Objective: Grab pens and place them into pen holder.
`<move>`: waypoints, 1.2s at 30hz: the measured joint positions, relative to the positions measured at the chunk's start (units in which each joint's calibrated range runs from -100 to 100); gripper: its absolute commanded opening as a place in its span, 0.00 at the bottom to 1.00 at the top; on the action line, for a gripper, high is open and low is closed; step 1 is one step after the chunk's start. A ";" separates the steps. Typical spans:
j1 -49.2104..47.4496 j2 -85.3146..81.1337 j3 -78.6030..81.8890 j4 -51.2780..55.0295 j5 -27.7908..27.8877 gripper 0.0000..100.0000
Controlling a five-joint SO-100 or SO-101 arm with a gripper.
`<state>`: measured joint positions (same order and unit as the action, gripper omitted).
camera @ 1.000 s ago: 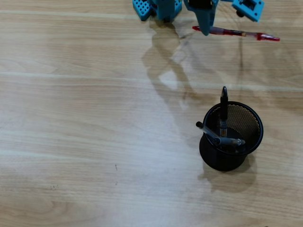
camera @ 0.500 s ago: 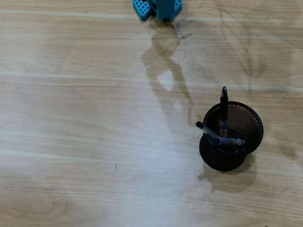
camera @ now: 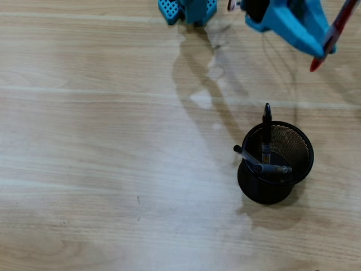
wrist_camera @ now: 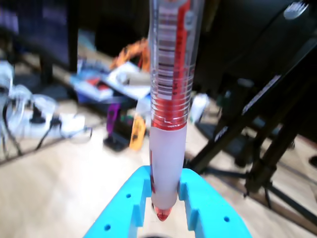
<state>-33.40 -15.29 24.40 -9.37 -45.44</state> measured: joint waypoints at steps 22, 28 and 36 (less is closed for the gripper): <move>3.72 24.64 5.24 -30.04 -2.13 0.02; 3.81 26.08 4.53 -30.04 -2.29 0.13; 3.72 26.08 4.53 -30.04 -2.34 0.18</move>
<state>-29.68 10.79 28.93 -39.40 -47.78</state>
